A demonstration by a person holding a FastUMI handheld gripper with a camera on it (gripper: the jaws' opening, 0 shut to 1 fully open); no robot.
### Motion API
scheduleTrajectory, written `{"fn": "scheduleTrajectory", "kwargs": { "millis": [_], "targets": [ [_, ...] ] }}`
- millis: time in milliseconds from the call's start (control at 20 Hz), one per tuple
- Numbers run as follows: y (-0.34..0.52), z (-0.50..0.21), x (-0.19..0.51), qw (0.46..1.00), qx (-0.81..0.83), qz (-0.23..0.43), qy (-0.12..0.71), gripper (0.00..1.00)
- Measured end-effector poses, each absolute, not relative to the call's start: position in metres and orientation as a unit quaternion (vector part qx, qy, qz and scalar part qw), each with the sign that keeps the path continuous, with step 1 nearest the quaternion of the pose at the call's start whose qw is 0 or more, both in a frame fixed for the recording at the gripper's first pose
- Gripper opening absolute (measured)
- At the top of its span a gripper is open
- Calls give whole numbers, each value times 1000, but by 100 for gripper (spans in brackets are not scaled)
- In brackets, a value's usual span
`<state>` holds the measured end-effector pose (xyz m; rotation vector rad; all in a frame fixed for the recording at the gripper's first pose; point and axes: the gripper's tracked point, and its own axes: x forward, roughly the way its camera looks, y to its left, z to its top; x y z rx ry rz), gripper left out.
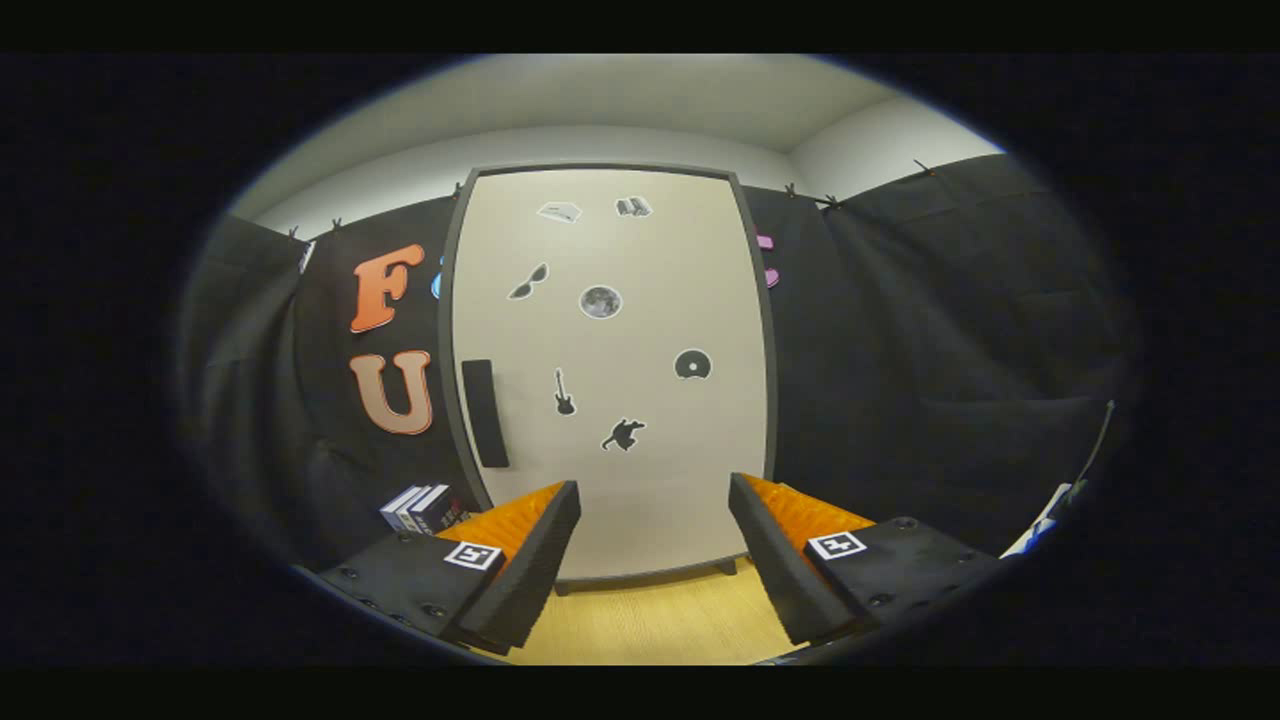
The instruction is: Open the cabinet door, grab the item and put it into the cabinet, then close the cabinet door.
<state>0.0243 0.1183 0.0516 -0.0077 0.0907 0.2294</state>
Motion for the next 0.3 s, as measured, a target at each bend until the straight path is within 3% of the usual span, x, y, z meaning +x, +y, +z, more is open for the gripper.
{"fn": "scheduleTrajectory", "kwargs": {
  "millis": [300],
  "targets": [
    [115, 52, 21, 993, -1, 110, 45, 96]
  ]
}}
